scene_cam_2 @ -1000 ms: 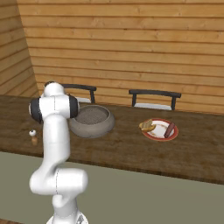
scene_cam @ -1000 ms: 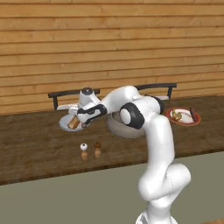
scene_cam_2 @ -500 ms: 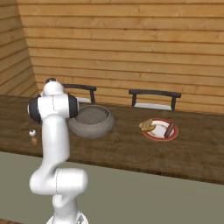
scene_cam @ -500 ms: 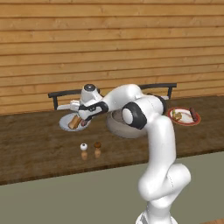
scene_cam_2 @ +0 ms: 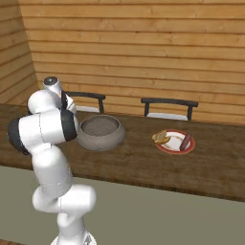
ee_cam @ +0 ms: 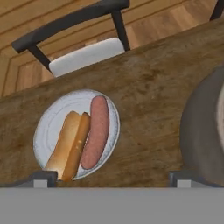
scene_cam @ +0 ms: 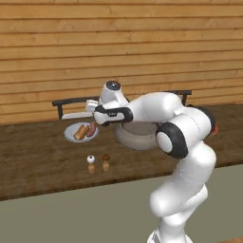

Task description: Place one bun and one sausage from the bowl on each plate.

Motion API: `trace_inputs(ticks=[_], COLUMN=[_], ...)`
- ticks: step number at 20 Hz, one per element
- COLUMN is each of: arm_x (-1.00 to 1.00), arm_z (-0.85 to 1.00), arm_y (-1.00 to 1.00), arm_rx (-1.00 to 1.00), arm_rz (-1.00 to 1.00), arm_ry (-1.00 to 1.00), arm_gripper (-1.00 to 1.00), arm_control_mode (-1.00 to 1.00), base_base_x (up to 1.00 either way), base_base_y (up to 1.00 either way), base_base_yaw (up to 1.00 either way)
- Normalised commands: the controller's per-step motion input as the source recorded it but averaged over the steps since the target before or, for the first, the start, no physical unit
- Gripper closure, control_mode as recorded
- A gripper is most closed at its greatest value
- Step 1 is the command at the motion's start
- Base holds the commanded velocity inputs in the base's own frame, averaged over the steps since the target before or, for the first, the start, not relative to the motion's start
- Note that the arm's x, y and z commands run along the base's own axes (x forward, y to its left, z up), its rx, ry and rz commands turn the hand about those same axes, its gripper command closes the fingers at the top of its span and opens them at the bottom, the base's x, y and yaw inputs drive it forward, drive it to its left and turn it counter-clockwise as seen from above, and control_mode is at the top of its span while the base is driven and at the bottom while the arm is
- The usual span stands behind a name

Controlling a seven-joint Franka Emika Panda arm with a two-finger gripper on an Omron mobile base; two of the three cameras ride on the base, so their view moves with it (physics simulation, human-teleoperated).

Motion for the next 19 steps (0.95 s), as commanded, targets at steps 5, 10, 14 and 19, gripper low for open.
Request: trace_inputs(ticks=[5, 10, 14, 19], arm_x=[-1.0, -1.0, -0.98, -0.85], arm_z=[0.81, 0.6, 0.26, -0.06], arm_y=[-0.8, -0.73, -0.61, -0.6], arm_rx=[0.07, 0.01, 0.0, -0.06], arm_rz=[-0.03, -0.04, -0.03, -0.01], arm_ry=[0.12, 0.23, 0.25, 0.13], arm_gripper=[-1.0, -1.0, -1.0, -1.0], arm_control_mode=[-1.0, -1.0, -1.0, -1.0], base_base_x=[0.0, 0.0, 0.0, 0.0], base_base_y=[0.0, 0.0, 0.0, 0.0], base_base_yaw=[0.0, 0.0, 0.0, 0.0])
